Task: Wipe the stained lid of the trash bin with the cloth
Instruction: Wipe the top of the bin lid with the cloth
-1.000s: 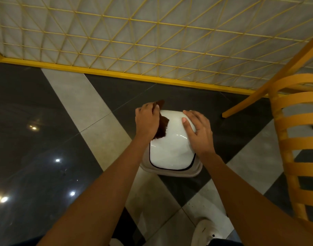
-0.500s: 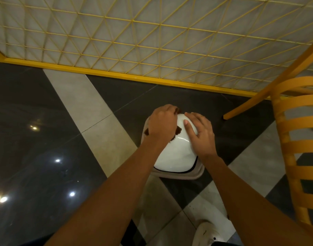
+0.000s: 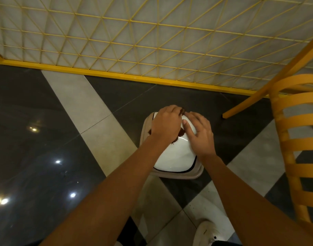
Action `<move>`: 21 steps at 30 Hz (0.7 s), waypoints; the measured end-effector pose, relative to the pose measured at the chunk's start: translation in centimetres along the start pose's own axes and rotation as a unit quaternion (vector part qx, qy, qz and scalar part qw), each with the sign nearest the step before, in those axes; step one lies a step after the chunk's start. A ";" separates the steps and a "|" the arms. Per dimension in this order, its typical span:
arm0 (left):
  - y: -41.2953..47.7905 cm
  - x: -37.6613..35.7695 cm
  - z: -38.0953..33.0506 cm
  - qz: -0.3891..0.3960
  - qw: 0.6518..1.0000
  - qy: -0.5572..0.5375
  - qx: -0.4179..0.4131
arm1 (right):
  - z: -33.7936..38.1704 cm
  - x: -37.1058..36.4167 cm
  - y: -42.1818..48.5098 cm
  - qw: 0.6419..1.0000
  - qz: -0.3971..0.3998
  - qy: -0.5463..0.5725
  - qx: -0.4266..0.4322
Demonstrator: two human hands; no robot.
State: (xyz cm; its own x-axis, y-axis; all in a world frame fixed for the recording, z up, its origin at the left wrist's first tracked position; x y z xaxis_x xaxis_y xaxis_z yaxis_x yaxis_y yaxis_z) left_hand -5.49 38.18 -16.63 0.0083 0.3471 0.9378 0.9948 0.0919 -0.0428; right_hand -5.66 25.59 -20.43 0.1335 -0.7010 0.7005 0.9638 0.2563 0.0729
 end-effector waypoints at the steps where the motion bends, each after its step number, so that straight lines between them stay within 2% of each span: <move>1: -0.1 0.1 0.5 -0.011 1.000 -0.012 -0.013 | 0.0 0.0 0.0 1.000 0.001 0.000 0.001; 3: 0.1 0.5 1.8 -0.021 0.999 -0.041 0.010 | -0.1 0.0 0.1 1.000 0.006 0.006 -0.001; 5: 0.6 0.9 3.6 0.009 0.987 -0.105 0.123 | -0.1 0.0 0.1 1.000 0.009 0.012 -0.002; 8: 1.7 0.8 5.5 0.069 0.927 -0.252 0.269 | -0.2 -0.1 0.0 1.000 0.009 0.011 -0.003; 13: 1.5 0.2 6.8 0.066 0.806 -0.448 0.381 | -0.1 -0.1 0.0 1.000 0.010 0.006 -0.011; 14: 1.3 0.0 7.1 0.060 0.802 -0.453 0.384 | 0.0 -0.1 0.0 1.000 0.008 0.005 -0.011; 18: -2.8 -1.3 7.7 -0.001 0.827 -0.437 0.353 | 0.0 -0.1 0.0 1.000 0.003 0.003 -0.014; 21: -8.4 -3.2 7.4 -0.048 0.813 -0.459 0.356 | 0.0 -0.1 -0.1 1.000 0.004 0.006 -0.012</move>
State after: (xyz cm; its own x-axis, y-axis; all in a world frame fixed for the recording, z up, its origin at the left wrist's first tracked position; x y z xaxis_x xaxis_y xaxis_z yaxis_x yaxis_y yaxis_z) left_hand -14.64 43.20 -21.83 -0.4701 0.8263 0.3101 0.6737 0.5630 -0.4787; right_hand -5.73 25.62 -20.51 0.1441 -0.7074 0.6919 0.9680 0.2461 0.0500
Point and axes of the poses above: each hand's wrist, its own y-axis towards the middle knuckle, its own x-axis out of the back of the hand, z = x × y, the point moved 2 cm from there along y, towards the middle knuckle, and after that the axes turned 6 degrees about x, right-handed, at the moved point
